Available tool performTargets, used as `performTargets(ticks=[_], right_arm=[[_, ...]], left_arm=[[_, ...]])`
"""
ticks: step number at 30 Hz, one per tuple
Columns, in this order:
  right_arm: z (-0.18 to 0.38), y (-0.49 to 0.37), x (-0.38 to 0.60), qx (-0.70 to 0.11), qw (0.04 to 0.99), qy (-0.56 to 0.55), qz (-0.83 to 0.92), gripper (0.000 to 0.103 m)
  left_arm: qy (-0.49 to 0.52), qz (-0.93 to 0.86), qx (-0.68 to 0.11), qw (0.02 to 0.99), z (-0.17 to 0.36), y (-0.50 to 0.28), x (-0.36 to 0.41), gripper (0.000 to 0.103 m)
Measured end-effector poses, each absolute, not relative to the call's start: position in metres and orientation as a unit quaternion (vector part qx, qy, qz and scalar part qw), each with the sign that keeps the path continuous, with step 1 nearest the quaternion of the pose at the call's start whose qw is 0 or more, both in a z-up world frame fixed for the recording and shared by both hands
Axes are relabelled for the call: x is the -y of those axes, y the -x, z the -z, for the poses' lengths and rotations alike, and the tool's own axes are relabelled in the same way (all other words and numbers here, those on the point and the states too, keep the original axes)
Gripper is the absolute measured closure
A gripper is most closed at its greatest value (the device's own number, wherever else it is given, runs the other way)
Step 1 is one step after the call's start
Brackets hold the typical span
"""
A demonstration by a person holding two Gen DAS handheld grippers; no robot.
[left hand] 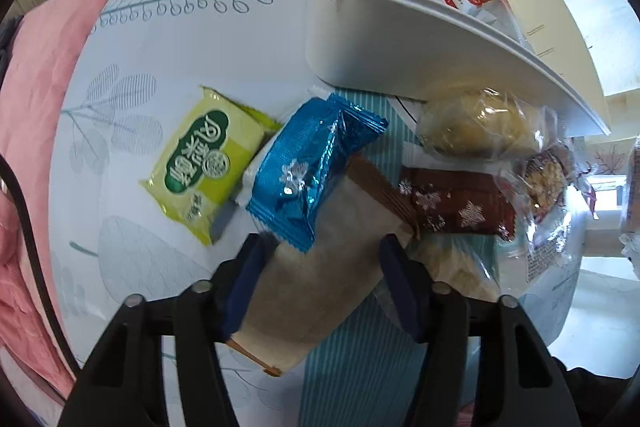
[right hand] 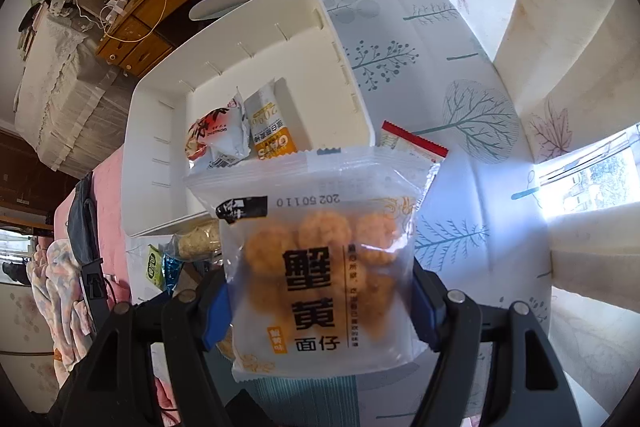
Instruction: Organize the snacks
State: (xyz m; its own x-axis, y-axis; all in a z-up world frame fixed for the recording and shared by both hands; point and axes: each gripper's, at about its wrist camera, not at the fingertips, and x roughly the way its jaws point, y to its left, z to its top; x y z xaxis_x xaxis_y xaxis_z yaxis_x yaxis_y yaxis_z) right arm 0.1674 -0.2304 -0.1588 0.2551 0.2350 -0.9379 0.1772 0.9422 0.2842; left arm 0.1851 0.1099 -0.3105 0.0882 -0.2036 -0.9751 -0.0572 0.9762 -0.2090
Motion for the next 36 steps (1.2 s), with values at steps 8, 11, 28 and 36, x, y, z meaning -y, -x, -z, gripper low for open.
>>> performTargets(ticks=[8, 11, 28, 36], right_arm=[[0.155, -0.166, 0.220, -0.608, 0.776, -0.165, -0.034, 0.031], [0.152, -0.165, 0.218, -0.607, 0.777, -0.163, -0.040, 0.031], [0.139, -0.157, 0.214, -0.601, 0.780, -0.157, -0.073, 0.031], [0.120, -0.164, 0.209, -0.585, 0.789, -0.164, -0.094, 0.031]], left_arm=[[0.152, 0.034, -0.670, 0.726, 0.313, -0.159, -0.130, 0.084], [0.158, 0.026, -0.670, 0.725, 0.310, -0.151, -0.135, 0.098], [0.243, 0.062, -0.629, 0.736, 0.264, -0.129, -0.118, 0.102], [0.249, 0.089, -0.587, 0.765, 0.198, -0.137, -0.119, 0.102]])
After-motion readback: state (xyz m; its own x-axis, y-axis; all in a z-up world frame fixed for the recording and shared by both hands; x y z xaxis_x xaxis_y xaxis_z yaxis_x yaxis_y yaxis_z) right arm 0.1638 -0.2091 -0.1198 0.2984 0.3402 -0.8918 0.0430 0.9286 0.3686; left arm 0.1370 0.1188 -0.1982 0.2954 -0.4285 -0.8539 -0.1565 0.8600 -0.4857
